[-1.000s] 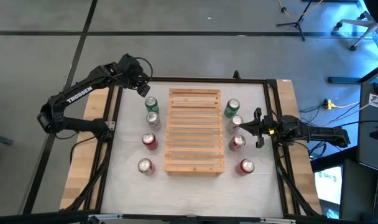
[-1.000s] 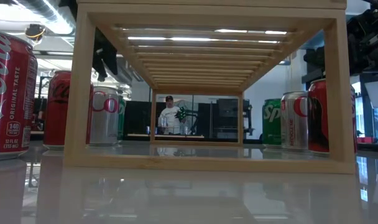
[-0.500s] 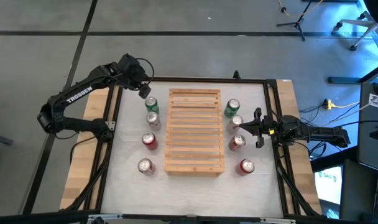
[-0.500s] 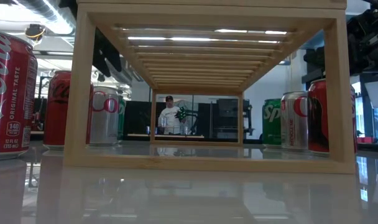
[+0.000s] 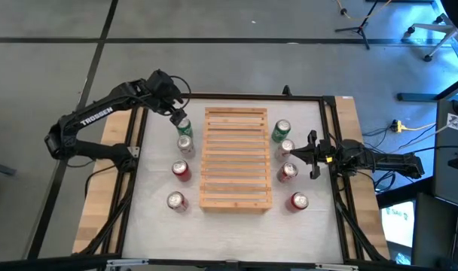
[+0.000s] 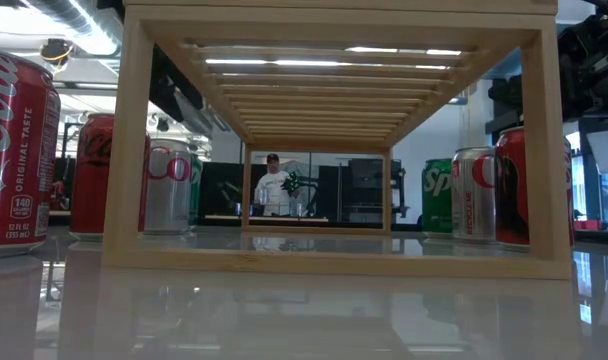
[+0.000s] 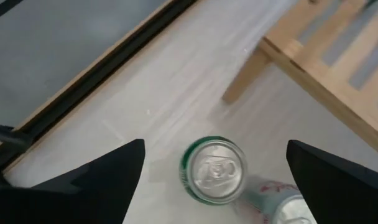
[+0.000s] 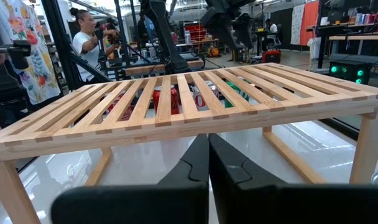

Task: Place canned beverage on shelf
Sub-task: Put the left green soda can on the shelf

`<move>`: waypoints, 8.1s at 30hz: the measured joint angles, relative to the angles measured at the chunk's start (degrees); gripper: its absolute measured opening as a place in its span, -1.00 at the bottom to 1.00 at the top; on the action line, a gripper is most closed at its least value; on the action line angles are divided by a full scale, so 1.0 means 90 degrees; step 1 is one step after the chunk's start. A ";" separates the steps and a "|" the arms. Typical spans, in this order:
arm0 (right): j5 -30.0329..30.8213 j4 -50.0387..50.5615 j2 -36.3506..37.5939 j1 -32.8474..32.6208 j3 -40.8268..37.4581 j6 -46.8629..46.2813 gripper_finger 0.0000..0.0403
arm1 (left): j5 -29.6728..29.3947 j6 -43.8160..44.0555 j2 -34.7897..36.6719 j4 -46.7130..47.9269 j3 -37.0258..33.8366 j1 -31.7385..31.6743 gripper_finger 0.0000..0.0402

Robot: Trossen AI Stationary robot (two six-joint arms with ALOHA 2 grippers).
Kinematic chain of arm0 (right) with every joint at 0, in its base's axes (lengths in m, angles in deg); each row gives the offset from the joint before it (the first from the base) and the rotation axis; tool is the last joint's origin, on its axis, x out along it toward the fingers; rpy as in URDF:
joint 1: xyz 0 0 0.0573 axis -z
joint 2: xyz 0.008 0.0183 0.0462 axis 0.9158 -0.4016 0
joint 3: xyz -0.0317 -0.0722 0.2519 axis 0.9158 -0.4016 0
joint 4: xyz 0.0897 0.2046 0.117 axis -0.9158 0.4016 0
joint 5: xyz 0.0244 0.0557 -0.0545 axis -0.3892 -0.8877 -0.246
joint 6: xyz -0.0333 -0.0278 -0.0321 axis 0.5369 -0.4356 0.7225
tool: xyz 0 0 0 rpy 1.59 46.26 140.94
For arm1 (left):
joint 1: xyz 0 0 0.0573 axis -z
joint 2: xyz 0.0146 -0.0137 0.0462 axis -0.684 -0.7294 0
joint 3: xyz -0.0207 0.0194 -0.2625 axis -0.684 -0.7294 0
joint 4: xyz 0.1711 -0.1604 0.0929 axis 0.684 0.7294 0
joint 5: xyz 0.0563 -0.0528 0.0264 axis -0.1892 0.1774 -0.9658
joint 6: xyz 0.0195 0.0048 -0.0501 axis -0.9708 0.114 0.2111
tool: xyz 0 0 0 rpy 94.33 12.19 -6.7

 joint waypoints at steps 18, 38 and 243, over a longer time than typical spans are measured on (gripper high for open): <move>-0.0002 0.0000 0.0000 0.0000 0.0000 0.0001 -1.00 | -0.0358 -0.0010 -0.0898 0.0037 0.0000 0.0638 0.91; -0.0017 0.0002 0.0002 0.0000 0.0000 -0.0001 -1.00 | -0.0499 -0.0021 -0.1642 0.0556 -0.0002 0.0638 0.91; -0.0017 0.0002 0.0000 0.0002 0.0000 0.0001 -1.00 | 0.0167 -0.6630 -0.2203 0.0712 0.0010 -0.0377 0.56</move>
